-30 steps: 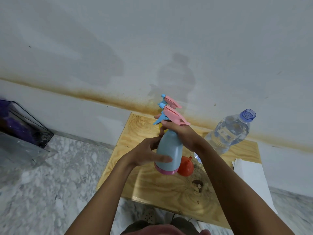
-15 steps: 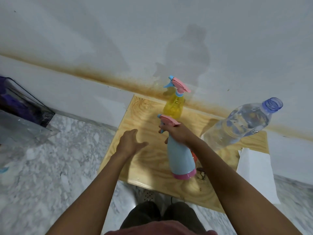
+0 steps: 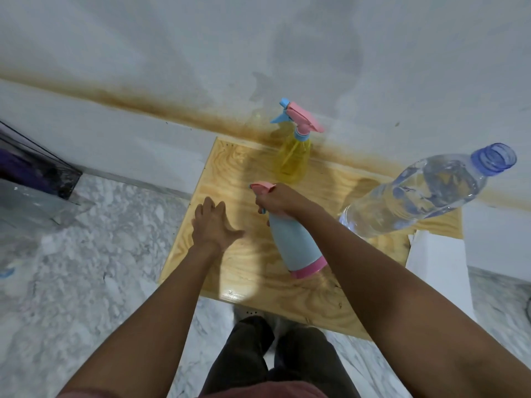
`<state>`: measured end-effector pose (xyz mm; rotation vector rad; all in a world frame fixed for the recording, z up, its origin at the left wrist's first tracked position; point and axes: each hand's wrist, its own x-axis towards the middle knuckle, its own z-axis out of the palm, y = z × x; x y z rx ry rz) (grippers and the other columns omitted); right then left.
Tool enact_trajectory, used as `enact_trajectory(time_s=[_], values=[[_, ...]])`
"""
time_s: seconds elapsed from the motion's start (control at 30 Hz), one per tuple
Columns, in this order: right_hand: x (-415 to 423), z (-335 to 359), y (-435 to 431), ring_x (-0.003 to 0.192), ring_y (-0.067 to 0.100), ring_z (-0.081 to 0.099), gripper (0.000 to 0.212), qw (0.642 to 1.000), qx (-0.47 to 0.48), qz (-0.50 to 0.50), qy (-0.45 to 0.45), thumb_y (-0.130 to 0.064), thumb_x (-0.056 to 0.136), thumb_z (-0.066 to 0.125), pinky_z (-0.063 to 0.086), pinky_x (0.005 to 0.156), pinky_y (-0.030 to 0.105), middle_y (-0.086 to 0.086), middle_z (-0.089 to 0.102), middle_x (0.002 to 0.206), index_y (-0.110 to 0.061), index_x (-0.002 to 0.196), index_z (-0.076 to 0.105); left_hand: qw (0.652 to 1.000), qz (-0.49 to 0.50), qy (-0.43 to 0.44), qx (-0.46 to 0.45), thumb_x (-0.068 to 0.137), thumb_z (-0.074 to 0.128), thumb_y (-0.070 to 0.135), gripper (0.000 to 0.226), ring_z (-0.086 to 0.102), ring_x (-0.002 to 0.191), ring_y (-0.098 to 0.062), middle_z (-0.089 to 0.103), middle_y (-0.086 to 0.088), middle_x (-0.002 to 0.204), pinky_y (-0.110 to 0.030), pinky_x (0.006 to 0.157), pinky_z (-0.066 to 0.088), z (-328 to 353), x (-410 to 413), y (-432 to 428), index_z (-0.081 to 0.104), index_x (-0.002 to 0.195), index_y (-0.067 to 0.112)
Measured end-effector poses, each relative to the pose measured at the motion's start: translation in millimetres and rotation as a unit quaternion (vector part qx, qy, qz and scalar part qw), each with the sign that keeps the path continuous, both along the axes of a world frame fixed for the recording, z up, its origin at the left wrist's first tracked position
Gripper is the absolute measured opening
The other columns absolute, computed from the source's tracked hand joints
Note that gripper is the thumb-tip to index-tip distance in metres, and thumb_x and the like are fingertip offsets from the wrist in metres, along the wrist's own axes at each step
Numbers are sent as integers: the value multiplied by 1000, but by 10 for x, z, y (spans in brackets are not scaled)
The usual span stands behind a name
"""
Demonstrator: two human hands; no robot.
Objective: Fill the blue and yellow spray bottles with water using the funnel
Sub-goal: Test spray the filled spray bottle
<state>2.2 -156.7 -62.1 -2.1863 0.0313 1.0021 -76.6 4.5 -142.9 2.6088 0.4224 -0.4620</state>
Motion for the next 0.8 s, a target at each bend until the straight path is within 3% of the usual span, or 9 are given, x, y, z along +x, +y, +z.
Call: enact_trajectory(time_s=[0.1, 0.37, 0.47, 0.57, 0.67, 0.8], values=[[32, 5, 12, 68, 14, 65, 50, 1000, -1, 13, -6, -20, 93, 41, 58, 84, 37, 9, 73, 95, -34, 140, 51, 1000, 5, 5, -3, 68, 82, 55, 96, 18, 144, -32, 20, -10, 157, -44, 113, 27, 42, -8, -16, 41, 144, 14], [28, 29, 9, 81, 21, 69, 46, 1000, 1, 7, -9, -27, 93, 44, 57, 91, 44, 7, 74, 97, -36, 137, 54, 1000, 12, 9, -9, 69, 82, 54, 98, 15, 146, -31, 18, -11, 159, -44, 115, 25, 84, -12, -28, 39, 147, 14], [25, 27, 17, 75, 23, 72, 50, 1000, -2, 1, 8, -21, 89, 44, 61, 84, 43, 8, 73, 92, -38, 135, 55, 1000, 13, 6, -7, 69, 83, 54, 97, 15, 146, -32, 19, -11, 159, -44, 116, 24, 75, -14, -30, 40, 146, 14], [-2, 35, 49, 72, 24, 72, 46, 1000, -8, -19, 13, -27, 87, 46, 61, 83, 43, 9, 73, 90, -34, 130, 60, 1000, 14, 7, -7, 68, 83, 54, 98, 15, 146, -32, 18, -11, 160, -45, 116, 24, 62, -12, -27, 40, 146, 14], [-15, 31, 88, 85, 27, 72, 56, 999, -40, -11, -6, -42, 74, 46, 58, 89, 47, 6, 73, 97, -20, 122, 63, 1000, 12, 9, -6, 68, 83, 54, 97, 15, 146, -32, 19, -11, 159, -45, 116, 24, 54, -9, -30, 39, 146, 14], [-14, 60, 124, 87, 27, 71, 62, 998, -55, 7, -10, -38, 68, 44, 57, 90, 46, 6, 73, 95, -22, 125, 61, 1000, 15, 11, -6, 68, 83, 54, 99, 12, 148, -31, 16, -10, 161, -45, 116, 24, 38, -7, -28, 37, 148, 15]])
